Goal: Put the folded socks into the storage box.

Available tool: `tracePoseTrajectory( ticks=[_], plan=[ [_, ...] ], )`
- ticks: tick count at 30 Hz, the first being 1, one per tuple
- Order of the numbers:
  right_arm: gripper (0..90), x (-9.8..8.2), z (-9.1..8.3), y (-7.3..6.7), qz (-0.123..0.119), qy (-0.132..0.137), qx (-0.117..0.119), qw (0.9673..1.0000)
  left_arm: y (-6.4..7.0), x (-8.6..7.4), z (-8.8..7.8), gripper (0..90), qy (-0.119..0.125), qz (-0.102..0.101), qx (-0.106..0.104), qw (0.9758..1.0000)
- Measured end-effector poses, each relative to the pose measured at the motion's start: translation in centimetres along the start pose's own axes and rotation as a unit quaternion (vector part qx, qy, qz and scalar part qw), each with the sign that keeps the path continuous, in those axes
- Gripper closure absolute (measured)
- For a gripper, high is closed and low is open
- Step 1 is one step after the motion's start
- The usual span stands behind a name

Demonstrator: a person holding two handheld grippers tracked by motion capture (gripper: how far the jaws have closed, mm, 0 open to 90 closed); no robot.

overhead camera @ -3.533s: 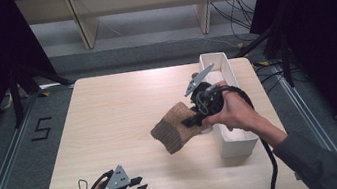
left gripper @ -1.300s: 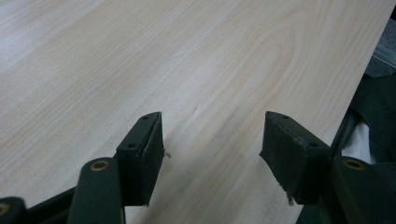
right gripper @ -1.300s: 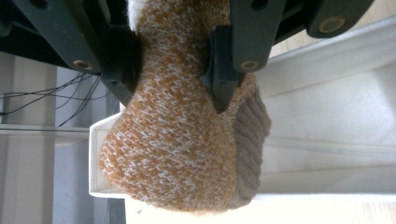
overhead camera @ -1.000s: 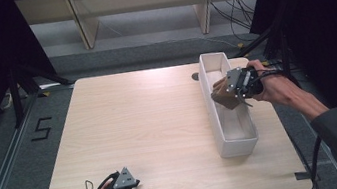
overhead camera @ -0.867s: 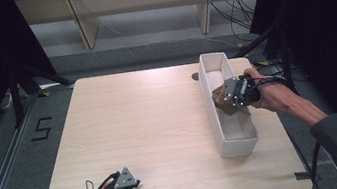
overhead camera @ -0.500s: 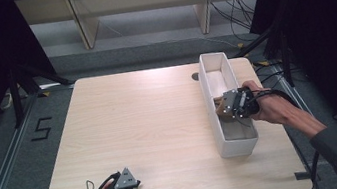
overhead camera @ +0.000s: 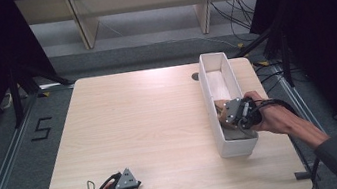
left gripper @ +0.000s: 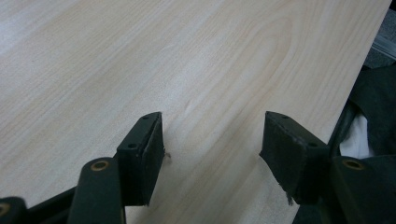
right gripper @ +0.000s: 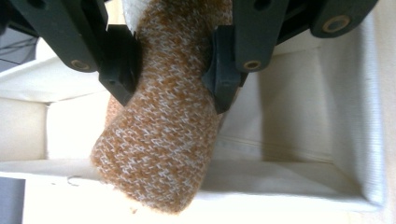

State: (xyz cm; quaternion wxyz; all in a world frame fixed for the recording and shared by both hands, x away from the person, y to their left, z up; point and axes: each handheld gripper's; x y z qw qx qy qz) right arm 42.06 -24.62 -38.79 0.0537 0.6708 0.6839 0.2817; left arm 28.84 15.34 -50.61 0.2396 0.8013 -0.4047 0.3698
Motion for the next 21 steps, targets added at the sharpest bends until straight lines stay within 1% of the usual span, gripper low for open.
tracePoseTrajectory(
  ticks=[1,2,3,4,5,6,7,8,9,10,11,12,13,14,15,16,17,18,19,20,21],
  plan=[
    [59.1,-0.1,0.0,-0.1,0.001,0.002,0.004,1.0000,0.0,0.0,0.0,38.1,-0.001,0.001,0.000,1.0000],
    [59.0,-0.2,-0.1,-0.6,0.033,-0.005,0.003,0.9994,0.0,0.0,0.0,38.2,-0.001,-0.001,0.000,1.0000],
    [58.9,-0.2,0.0,-0.7,0.032,-0.004,0.007,0.9995,0.0,0.0,0.0,38.2,-0.001,-0.001,0.000,1.0000],
    [58.6,-0.1,0.0,-0.6,0.019,-0.003,0.010,0.9998,0.0,0.0,0.0,38.2,-0.002,-0.001,0.000,1.0000],
    [58.3,-0.1,0.1,-0.6,0.017,0.000,0.013,0.9998,0.0,0.0,0.0,38.2,-0.002,-0.001,0.000,1.0000],
    [58.0,-0.1,0.2,-0.8,0.026,-0.002,0.014,0.9996,-0.1,0.0,0.0,38.2,-0.007,0.002,0.001,1.0000],
    [57.5,-0.1,0.3,-0.8,0.025,0.000,0.017,0.9995,0.1,0.0,0.1,38.2,-0.001,-0.006,0.000,1.0000],
    [57.2,-0.1,0.3,-0.9,0.028,-0.003,0.022,0.9994,0.1,0.0,0.0,38.2,-0.005,-0.004,-0.003,1.0000],
    [56.8,-0.1,0.4,-1.0,0.038,-0.005,0.022,0.9990,0.1,-0.1,0.1,38.2,0.000,-0.010,-0.002,1.0000],
    [56.4,-0.1,0.5,-0.9,0.022,-0.001,0.028,0.9994,0.0,0.0,0.0,38.2,-0.009,0.000,-0.004,1.0000],
    [55.6,-0.1,0.5,-1.1,0.035,-0.001,0.032,0.9989,0.0,0.0,0.0,38.2,-0.007,-0.002,-0.003,1.0000],
    [54.7,-0.2,0.6,-0.9,0.030,-0.001,0.040,0.9988,0.0,0.0,0.0,38.2,-0.007,-0.001,-0.003,1.0000],
    [54.1,-0.2,0.6,-1.0,0.051,-0.004,0.045,0.9977,0.0,-0.1,0.1,38.2,-0.005,0.000,-0.004,1.0000],
    [53.6,-0.2,0.6,-0.9,0.048,-0.001,0.045,0.9978,0.0,-0.1,0.1,38.2,-0.005,0.001,-0.004,1.0000],
    [52.6,-0.3,0.6,-0.7,0.041,0.007,0.049,0.9979,0.1,-0.1,0.1,38.2,-0.003,-0.002,-0.003,1.0000],
    [51.8,-0.3,0.6,-0.7,0.053,0.017,0.052,0.9971,0.0,-0.1,0.1,38.2,-0.006,0.001,-0.005,1.0000],
    [50.3,-0.4,0.3,-0.4,0.050,0.024,0.050,0.9972,0.0,-0.1,0.1,38.2,-0.005,-0.001,-0.004,1.0000],
    [48.3,-0.4,0.1,-0.4,0.069,0.034,0.053,0.9956,0.0,-0.1,0.1,38.2,-0.004,-0.003,-0.004,1.0000],
    [46.4,-0.5,-0.1,-0.1,0.077,0.046,0.057,0.9943,0.0,-0.1,0.1,38.2,-0.004,-0.003,-0.004,1.0000],
    [46.2,-0.5,-0.6,-0.2,0.103,0.052,0.059,0.9916,0.0,-0.1,0.1,38.2,-0.005,-0.003,-0.004,1.0000],
    [46.2,-0.6,-0.9,0.1,0.103,0.067,0.065,0.9902,0.0,-0.1,0.1,38.2,-0.004,-0.002,-0.001,1.0000]
  ],
)
Point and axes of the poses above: each handheld gripper's, and its own axes: z roughly forward along the jaws, x roughly out of its top, y roughly to its right, and after that the axes turned 11 degrees about y, right-handed
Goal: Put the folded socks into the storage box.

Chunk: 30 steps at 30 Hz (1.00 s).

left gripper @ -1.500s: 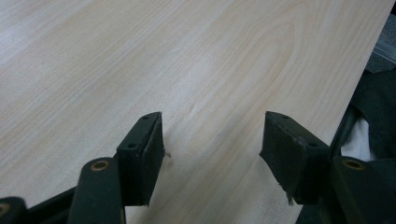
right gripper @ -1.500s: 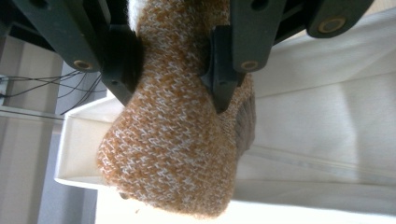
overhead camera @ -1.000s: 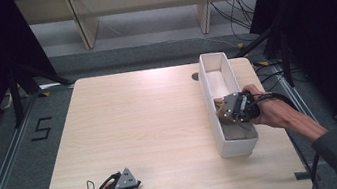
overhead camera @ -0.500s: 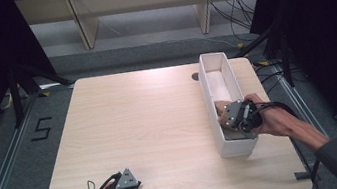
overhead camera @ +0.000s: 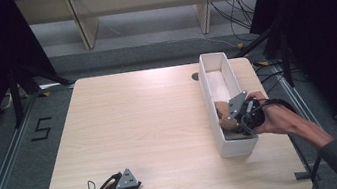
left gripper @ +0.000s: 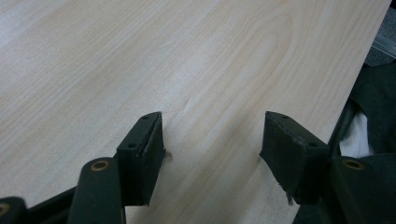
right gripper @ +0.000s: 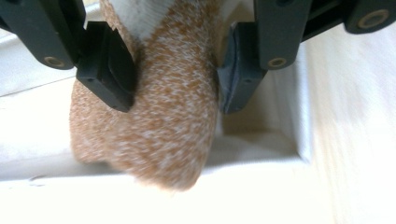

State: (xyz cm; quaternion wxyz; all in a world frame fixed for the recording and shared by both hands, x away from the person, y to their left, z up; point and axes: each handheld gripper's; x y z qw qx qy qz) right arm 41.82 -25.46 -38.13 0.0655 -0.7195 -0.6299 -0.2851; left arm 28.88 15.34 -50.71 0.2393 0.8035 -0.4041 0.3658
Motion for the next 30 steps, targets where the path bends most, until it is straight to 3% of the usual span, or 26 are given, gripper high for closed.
tracePoseTrajectory(
  ticks=[4,6,11,12,15,16,23,24,30],
  plan=[
    [61.9,0.1,-1.8,0.5,0.043,0.041,0.004,0.9982,0.0,0.0,0.0,38.2,0.001,-0.001,0.000,1.0000],
    [69.2,0.1,-2.2,1.0,0.044,0.058,-0.002,0.9973,0.0,0.0,0.0,38.1,0.001,-0.001,-0.001,1.0000],
    [80.0,0.0,-2.2,2.0,0.088,0.050,-0.013,0.9947,0.0,0.0,0.1,38.1,0.002,-0.003,-0.001,1.0000],
    [80.5,0.0,-2.1,2.2,0.086,0.051,-0.010,0.9949,0.0,0.0,0.1,38.1,0.002,-0.002,-0.001,1.0000],
    [84.0,0.0,-2.2,2.6,0.108,0.048,-0.024,0.9927,0.0,0.0,0.1,38.1,0.003,-0.003,-0.002,1.0000],
    [84.5,0.0,-2.1,2.6,0.108,0.036,-0.032,0.9930,-0.1,0.0,0.1,38.2,0.004,-0.001,-0.002,1.0000],
    [88.3,0.3,-0.2,1.8,0.081,0.010,0.017,0.9965,0.1,0.0,0.0,38.2,0.001,-0.002,-0.003,1.0000],
    [88.6,0.3,-0.1,1.6,0.091,0.006,0.016,0.9957,0.1,0.0,0.1,38.2,0.002,-0.003,-0.003,1.0000],
    [88.7,-0.4,1.3,0.7,0.082,-0.008,0.040,0.9958,0.1,0.0,0.1,38.2,0.002,-0.003,-0.004,1.0000]
  ],
)
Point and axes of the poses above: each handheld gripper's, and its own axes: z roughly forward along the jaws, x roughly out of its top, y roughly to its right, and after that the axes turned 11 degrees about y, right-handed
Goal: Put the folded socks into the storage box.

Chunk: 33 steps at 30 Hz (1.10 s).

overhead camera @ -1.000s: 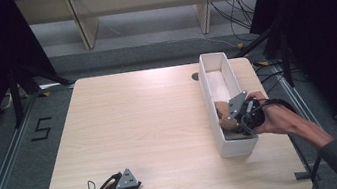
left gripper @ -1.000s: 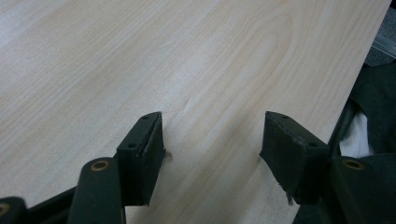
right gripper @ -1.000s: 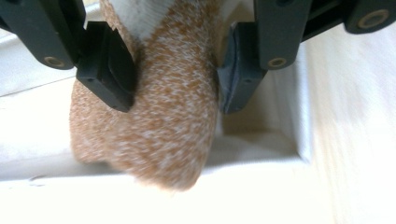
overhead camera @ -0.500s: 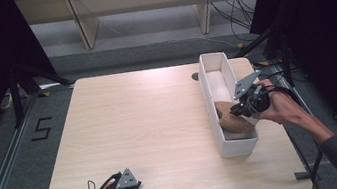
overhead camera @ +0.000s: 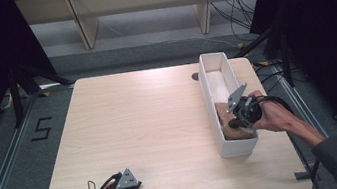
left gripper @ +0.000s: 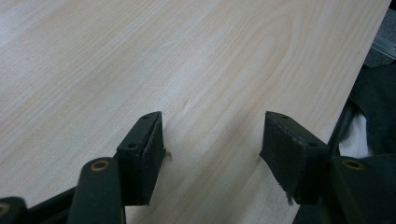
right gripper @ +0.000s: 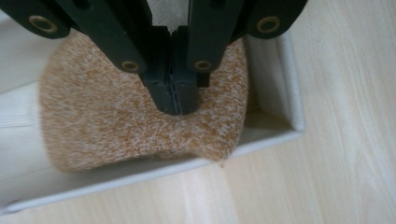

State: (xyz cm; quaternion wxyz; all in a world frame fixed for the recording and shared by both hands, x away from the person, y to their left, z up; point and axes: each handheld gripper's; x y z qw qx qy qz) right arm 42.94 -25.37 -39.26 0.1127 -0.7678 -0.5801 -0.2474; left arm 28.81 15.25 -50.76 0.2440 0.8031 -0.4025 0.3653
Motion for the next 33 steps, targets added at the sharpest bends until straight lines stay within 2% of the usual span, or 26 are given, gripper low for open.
tracePoseTrajectory(
  ticks=[1,2,4,11,14,16,19,21,22,23,24,25,27,29,30,31,32,33],
  plan=[
    [88.6,-0.1,0.5,-0.1,-0.001,-0.003,0.011,0.9999,0.0,0.0,0.0,38.2,0.000,0.000,0.000,1.0000],
    [88.6,-0.3,0.8,-0.4,0.011,-0.015,0.013,0.9997,0.0,0.0,0.0,38.2,0.000,0.000,0.000,1.0000],
    [88.6,-0.6,1.6,-0.5,0.007,-0.026,0.026,0.9993,0.0,0.0,0.0,38.2,0.000,0.000,0.001,1.0000],
    [88.3,-1.4,3.3,-1.0,0.009,-0.042,0.043,0.9982,0.0,0.0,0.0,38.3,0.000,0.000,0.001,1.0000],
    [84.1,-1.3,2.4,-0.7,0.020,-0.033,0.032,0.9988,-0.1,0.0,0.0,38.3,0.003,0.000,0.006,1.0000],
    [84.2,-1.3,1.3,-0.2,0.031,-0.003,0.013,0.9994,-0.1,0.0,0.0,38.3,0.001,0.000,0.002,1.0000],
    [84.3,-0.9,-0.3,0.3,0.045,0.020,-0.004,0.9988,-0.1,0.0,0.0,38.2,0.000,0.002,0.004,1.0000],
    [85.0,-0.4,-0.8,0.3,0.049,0.018,-0.015,0.9985,-0.1,0.0,0.0,38.2,0.000,0.001,0.004,1.0000],
    [85.1,-0.2,-0.9,0.3,0.050,0.004,-0.024,0.9984,-0.1,0.0,0.0,38.2,0.000,0.001,0.004,1.0000],
    [85.1,-0.1,-0.9,0.6,0.037,-0.006,-0.037,0.9986,-0.1,0.0,0.0,38.2,0.000,0.001,0.004,1.0000],
    [85.2,-0.1,-0.9,0.8,0.043,-0.013,-0.043,0.9981,-0.1,0.0,0.0,38.2,0.000,0.001,0.003,1.0000],
    [85.3,-0.2,-0.9,0.8,0.052,-0.013,-0.036,0.9979,-0.1,0.0,0.0,38.3,0.001,0.001,0.003,1.0000],
    [85.5,-0.3,-0.6,0.9,0.040,-0.020,-0.027,0.9986,-0.1,0.0,0.0,38.3,0.000,0.001,0.002,1.0000],
    [85.6,-0.4,0.0,0.5,0.049,-0.035,-0.019,0.9980,-0.1,0.0,-0.1,38.3,0.000,0.001,0.002,1.0000],
    [85.7,-0.4,0.4,0.4,0.042,-0.040,-0.008,0.9983,-0.1,0.0,-0.1,38.3,-0.001,0.002,0.001,1.0000],
    [85.7,-0.5,0.8,0.1,0.045,-0.045,0.000,0.9980,-0.1,0.0,0.0,38.3,0.001,0.002,0.004,1.0000],
    [85.7,-0.5,1.2,-0.1,0.036,-0.047,0.018,0.9981,-0.1,0.0,0.0,38.2,0.001,0.002,0.004,1.0000],
    [85.7,-0.6,1.8,-0.4,0.041,-0.051,0.027,0.9975,-0.1,0.0,0.0,38.3,0.002,-0.001,0.003,1.0000]
  ],
)
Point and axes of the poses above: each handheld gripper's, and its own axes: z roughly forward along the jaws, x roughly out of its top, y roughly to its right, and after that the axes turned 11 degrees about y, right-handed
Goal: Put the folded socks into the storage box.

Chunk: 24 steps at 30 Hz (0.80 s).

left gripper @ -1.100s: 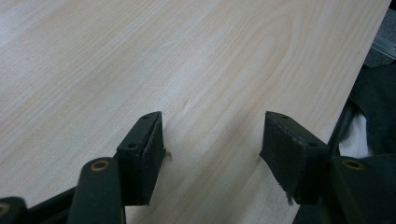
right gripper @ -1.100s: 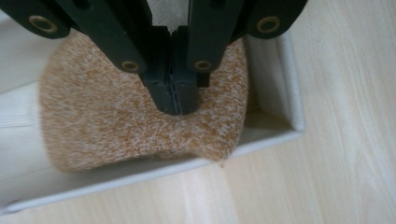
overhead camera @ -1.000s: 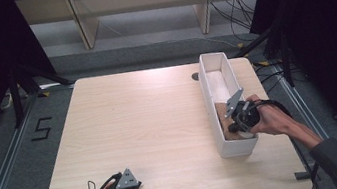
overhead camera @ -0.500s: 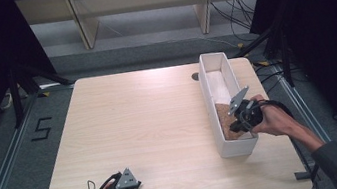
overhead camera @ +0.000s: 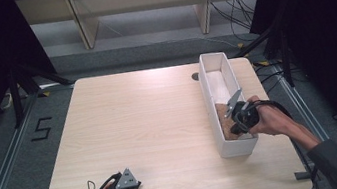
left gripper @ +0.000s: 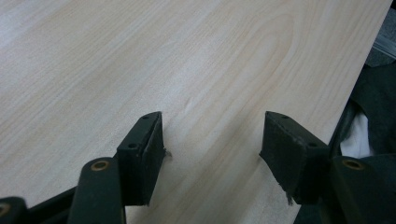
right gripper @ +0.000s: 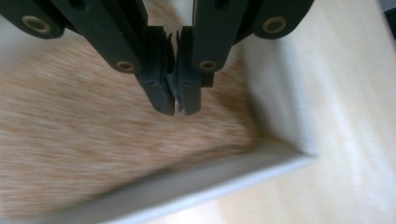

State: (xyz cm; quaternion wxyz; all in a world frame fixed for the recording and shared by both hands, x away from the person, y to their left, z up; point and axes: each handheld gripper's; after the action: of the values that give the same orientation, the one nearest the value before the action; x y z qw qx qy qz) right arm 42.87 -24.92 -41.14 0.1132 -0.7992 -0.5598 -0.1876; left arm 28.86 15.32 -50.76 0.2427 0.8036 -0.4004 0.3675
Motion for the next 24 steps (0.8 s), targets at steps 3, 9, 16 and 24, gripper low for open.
tracePoseTrajectory(
  ticks=[3,9,16,24],
  plan=[
    [86.0,-0.2,1.4,-0.5,0.002,-0.022,0.003,0.9997,0.0,0.0,0.0,38.3,-0.001,0.003,0.001,1.0000],
    [84.8,-0.6,1.3,-0.1,0.015,-0.006,0.012,0.9998,0.0,0.0,0.0,38.3,-0.001,0.002,0.001,1.0000],
    [76.9,-1.6,-3.2,0.0,0.066,0.106,-0.023,0.9920,-0.3,0.2,-0.4,38.2,0.010,0.007,0.010,0.9999],
    [59.7,-4.1,-7.0,-1.5,0.145,0.215,-0.085,0.9619,-0.8,0.4,-1.6,35.9,0.048,-0.006,0.042,0.9979]
  ],
)
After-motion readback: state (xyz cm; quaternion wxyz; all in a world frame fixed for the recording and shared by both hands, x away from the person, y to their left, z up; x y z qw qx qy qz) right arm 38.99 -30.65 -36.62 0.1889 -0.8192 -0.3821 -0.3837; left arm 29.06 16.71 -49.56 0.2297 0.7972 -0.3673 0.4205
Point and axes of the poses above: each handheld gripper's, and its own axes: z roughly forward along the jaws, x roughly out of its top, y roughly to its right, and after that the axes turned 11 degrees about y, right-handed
